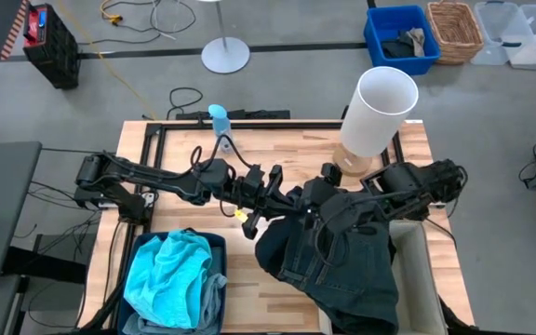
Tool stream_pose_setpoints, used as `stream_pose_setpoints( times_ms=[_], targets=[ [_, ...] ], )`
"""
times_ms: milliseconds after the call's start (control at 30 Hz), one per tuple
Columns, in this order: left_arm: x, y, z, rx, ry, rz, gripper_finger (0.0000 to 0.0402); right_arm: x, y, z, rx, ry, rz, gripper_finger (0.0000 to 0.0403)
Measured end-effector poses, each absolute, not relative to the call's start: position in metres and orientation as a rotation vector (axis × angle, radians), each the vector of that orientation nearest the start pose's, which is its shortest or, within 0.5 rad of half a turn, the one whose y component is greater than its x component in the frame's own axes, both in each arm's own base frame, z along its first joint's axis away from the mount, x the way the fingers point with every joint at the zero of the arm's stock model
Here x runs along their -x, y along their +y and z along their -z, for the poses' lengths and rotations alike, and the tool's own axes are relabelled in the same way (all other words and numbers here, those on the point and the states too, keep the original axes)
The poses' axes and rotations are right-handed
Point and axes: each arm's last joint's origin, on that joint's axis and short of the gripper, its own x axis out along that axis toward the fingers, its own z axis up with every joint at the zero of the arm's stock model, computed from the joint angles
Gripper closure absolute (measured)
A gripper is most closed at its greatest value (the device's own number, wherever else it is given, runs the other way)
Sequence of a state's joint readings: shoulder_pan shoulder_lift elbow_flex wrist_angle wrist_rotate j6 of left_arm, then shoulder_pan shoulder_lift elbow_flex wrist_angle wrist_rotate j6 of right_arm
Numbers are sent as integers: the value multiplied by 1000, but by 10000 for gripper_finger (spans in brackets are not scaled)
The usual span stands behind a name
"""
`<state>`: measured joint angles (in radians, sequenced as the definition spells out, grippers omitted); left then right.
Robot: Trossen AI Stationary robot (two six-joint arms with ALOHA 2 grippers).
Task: Sort clothes
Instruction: Put the dark blue jeans into the laundry organizer
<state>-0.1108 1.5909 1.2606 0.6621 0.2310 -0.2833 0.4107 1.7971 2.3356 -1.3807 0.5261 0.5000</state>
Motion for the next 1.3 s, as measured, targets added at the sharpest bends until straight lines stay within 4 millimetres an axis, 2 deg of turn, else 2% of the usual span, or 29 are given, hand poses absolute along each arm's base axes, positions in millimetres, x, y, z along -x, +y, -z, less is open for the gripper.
stream_pose_setpoints(
  times_ms=[100,200,300,467,533,733,833,933,1000,1067,1200,1300],
  targets=[
    [-364,-47,-376,259,-287,384,401,-299,117,-467,-86,712,284,140],
    [-364,-47,-377,258,-296,385,401,-298,117,-467,-82,723,282,177],
    [-364,-47,-378,259,-305,381,401,-297,117,-466,-75,734,282,234],
    [-364,-47,-378,263,-310,381,395,-293,122,-464,-51,757,270,355],
    [-364,-47,-378,275,-307,386,390,-292,121,-463,-46,765,271,381],
    [-364,-46,-378,279,-302,389,398,-291,123,-463,-48,769,270,365],
    [-364,-45,-378,295,-298,388,389,-286,125,-465,-64,776,278,375],
    [-364,-45,-378,321,-293,392,356,-277,127,-465,-76,803,293,387],
    [-361,-46,-384,321,-333,407,325,-265,128,-466,-83,843,296,387],
    [-356,-45,-391,323,-361,413,291,-257,132,-472,-115,807,270,387],
    [-358,-45,-386,333,-310,399,225,-237,139,-483,-135,775,207,387],
    [-357,-40,-384,335,-265,379,191,-221,146,-490,-193,774,136,387]
  ],
)
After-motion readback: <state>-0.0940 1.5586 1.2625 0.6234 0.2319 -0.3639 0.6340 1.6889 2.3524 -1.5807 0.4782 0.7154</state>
